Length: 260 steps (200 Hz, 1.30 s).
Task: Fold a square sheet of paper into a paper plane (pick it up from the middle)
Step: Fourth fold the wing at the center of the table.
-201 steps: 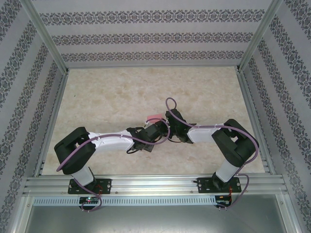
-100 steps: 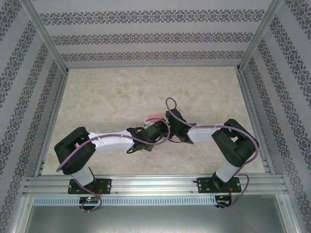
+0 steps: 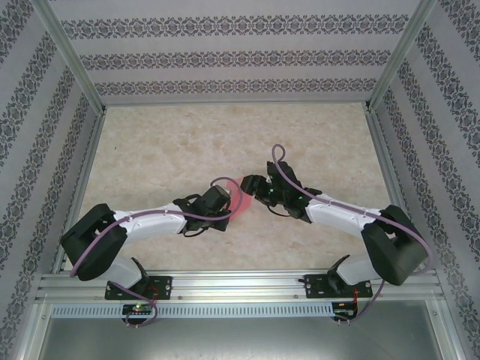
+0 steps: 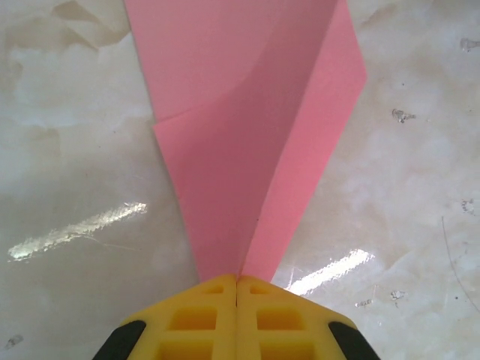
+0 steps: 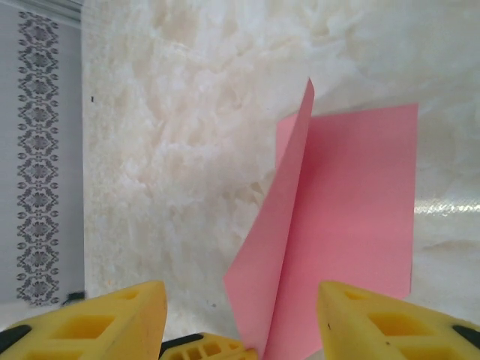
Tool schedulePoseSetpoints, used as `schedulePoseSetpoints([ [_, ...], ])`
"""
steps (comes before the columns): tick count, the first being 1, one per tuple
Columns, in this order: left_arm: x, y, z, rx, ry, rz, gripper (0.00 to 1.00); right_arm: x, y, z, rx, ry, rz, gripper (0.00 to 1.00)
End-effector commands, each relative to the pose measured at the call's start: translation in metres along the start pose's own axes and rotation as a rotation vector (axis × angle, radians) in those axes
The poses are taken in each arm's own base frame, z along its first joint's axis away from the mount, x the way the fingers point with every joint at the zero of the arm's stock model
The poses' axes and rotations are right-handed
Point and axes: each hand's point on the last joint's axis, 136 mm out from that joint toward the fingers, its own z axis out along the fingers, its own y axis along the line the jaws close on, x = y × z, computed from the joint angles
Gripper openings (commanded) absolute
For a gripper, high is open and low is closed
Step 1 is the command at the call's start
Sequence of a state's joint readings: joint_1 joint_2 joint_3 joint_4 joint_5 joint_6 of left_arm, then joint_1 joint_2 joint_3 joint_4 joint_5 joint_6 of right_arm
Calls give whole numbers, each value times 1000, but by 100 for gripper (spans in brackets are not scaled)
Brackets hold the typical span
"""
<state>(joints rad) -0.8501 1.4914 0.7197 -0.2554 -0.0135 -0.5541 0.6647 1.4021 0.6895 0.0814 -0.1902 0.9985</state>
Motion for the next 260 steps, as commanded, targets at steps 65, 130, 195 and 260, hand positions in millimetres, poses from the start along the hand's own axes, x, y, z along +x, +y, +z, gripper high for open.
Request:
schedulePoseSetpoints([
  [65, -13, -10, -4, 368, 10, -160, 4, 22, 13, 14, -46, 87, -113, 37],
  [130, -11, 2, 3, 433, 54, -259, 4, 41, 33, 54, -103, 176, -114, 19],
  [195, -9, 13, 8, 436, 79, -305, 4, 43, 25, 80, -86, 204, -85, 17],
  [260, -9, 23, 10, 421, 85, -332, 9, 40, 4, 93, -27, 203, -57, 17],
])
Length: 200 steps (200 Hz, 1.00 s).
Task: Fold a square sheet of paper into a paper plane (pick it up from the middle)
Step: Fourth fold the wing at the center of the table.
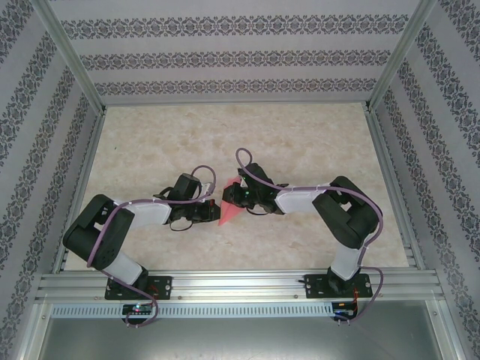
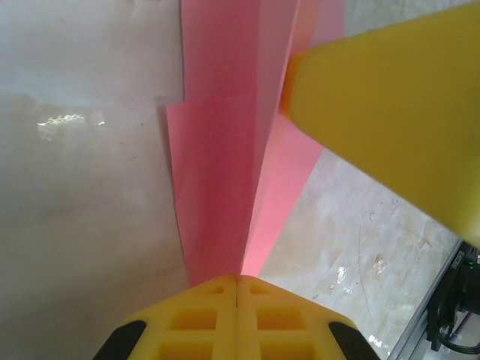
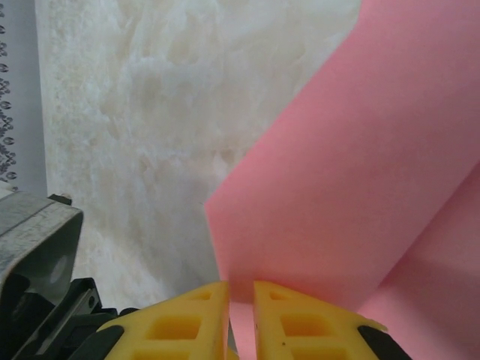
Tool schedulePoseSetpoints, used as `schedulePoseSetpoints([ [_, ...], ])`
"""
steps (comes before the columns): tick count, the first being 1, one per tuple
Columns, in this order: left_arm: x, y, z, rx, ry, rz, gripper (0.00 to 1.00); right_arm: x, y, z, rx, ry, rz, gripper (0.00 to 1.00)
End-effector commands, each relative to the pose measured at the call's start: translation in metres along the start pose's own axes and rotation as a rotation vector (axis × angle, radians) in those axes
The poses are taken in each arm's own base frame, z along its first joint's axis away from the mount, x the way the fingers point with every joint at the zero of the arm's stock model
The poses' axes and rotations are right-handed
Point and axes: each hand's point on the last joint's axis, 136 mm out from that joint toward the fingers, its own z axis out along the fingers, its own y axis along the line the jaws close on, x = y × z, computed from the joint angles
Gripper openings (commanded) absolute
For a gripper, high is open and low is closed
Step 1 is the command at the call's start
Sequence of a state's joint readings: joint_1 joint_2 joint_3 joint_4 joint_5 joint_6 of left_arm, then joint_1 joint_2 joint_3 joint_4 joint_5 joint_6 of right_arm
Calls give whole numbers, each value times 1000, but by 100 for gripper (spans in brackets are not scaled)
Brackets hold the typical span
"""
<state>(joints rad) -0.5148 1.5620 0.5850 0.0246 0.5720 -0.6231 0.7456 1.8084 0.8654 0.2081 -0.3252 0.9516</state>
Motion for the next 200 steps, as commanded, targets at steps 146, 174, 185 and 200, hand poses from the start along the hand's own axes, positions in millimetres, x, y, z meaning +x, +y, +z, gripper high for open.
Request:
schedulePoseSetpoints([
  [146, 0, -3, 5, 51, 52, 50, 5, -14, -9, -3, 27, -58, 49, 17],
  [174, 2, -2, 10, 56, 83, 37, 3, -14, -7, -10, 24, -66, 46, 19],
  [185, 3, 1, 11, 48, 89, 25, 2, -15, -7, -15, 29, -83, 47, 19],
  [200, 4, 1, 14, 55, 99, 10, 2, -18, -6, -21, 29, -108, 45, 20],
])
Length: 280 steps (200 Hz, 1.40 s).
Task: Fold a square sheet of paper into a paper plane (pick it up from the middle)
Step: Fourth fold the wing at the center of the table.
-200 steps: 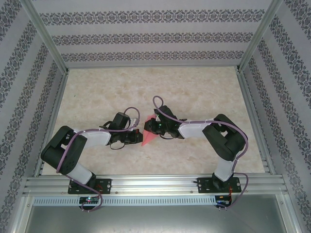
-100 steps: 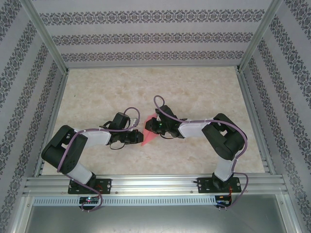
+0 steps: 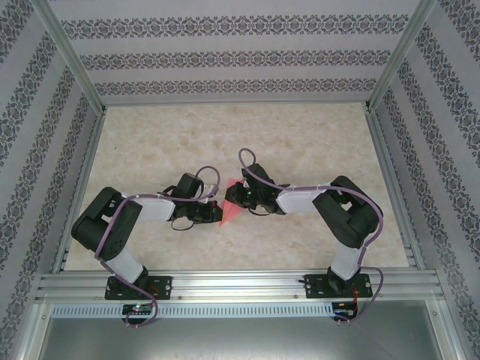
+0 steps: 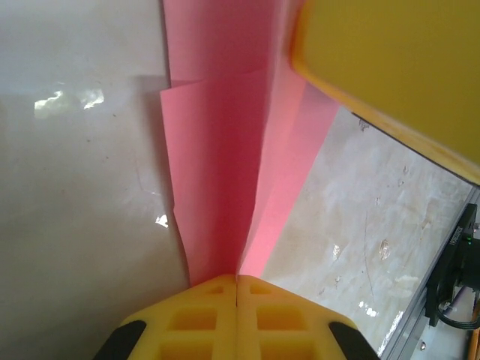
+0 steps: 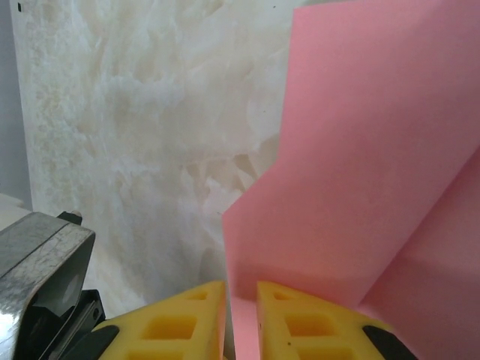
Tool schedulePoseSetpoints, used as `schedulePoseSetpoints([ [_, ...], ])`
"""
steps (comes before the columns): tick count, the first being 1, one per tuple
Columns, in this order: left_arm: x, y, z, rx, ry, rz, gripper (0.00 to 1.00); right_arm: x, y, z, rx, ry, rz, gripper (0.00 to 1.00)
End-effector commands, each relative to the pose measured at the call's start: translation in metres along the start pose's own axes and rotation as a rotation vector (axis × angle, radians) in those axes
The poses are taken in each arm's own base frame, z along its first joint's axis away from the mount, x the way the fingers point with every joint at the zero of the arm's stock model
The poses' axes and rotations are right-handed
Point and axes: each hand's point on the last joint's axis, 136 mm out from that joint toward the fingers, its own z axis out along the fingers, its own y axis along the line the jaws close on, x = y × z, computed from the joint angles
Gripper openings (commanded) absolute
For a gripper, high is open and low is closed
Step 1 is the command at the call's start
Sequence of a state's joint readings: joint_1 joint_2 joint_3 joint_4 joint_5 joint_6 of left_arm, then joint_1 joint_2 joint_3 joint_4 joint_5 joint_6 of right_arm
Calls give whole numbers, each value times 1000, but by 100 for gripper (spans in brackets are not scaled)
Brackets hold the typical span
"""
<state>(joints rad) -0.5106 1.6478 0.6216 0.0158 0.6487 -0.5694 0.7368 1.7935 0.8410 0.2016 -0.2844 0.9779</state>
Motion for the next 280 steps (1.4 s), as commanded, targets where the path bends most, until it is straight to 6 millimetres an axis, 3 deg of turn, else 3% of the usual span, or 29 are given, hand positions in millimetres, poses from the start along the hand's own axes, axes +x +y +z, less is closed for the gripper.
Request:
schedulePoseSetpoints([
  [1, -2, 0, 1, 20, 21, -8, 2, -14, 5, -17, -11, -77, 10, 20],
  [30, -5, -2, 2, 41, 24, -30, 2, -17, 10, -21, -29, -92, 9, 20],
  [63, -8, 0, 0, 60, 16, -68, 2, -13, 19, -8, -74, -47, 4, 19],
  [177, -16, -1, -5, 112, 19, -114, 2, -21, 0, 11, -34, -41, 36, 19],
  [242, -16, 7, -13, 34, 4, -85, 16, -26, -6, 16, -24, -44, 52, 18],
  [280, -12, 15, -13, -9, 11, -82, 17, -28, -3, 17, -36, -46, 51, 18],
])
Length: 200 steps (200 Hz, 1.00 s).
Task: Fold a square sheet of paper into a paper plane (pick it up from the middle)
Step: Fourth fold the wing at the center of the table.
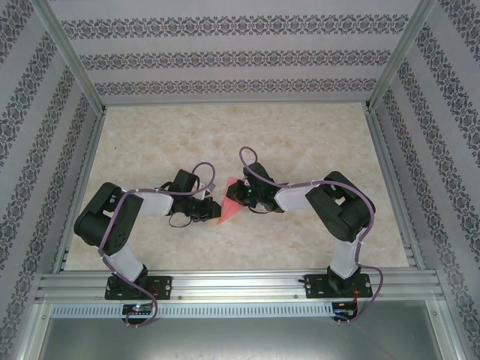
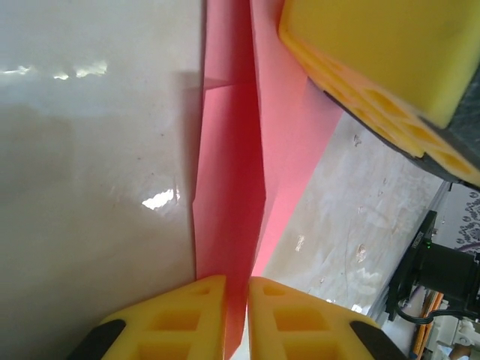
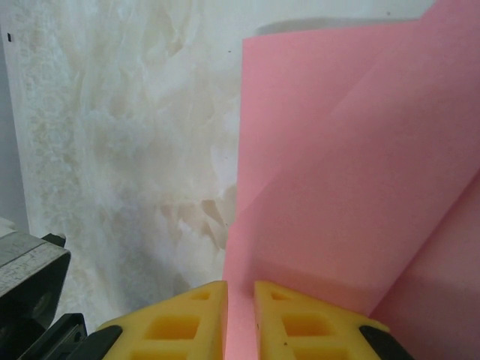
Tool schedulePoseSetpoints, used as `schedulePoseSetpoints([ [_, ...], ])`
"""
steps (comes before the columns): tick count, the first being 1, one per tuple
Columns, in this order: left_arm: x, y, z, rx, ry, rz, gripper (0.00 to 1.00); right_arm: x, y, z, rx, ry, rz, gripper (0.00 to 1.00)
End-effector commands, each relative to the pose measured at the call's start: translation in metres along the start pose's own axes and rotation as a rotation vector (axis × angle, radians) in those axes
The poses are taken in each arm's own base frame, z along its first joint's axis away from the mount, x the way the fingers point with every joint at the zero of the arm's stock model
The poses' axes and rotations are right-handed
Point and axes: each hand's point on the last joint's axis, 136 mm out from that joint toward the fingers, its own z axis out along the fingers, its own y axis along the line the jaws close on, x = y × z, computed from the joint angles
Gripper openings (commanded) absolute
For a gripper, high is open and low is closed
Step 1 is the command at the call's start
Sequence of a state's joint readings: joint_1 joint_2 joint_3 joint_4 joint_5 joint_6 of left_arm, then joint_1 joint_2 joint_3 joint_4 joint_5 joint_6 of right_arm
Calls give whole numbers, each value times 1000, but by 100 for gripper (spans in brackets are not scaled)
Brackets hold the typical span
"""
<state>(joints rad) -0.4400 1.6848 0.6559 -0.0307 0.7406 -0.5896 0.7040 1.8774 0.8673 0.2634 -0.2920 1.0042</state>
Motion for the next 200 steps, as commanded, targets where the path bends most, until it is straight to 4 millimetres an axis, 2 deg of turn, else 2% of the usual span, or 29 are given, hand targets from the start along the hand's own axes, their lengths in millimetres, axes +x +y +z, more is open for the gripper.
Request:
schedulePoseSetpoints([
  [1, -5, 8, -6, -56, -21, 17, 17, -13, 10, 1, -37, -27, 4, 18],
  [29, -2, 14, -4, -65, -10, 6, 10, -14, 15, 2, -52, -19, -2, 18],
  [105, -1, 15, -2, -70, 0, 3, 4, -11, -9, 9, 27, -19, 28, 18],
  [138, -2, 14, -3, -72, -2, 1, 5, -9, -17, 13, 53, -13, 35, 18],
  [200, 0, 11, -13, -96, -24, 21, 16, 5, -37, 16, 128, 9, 31, 15],
])
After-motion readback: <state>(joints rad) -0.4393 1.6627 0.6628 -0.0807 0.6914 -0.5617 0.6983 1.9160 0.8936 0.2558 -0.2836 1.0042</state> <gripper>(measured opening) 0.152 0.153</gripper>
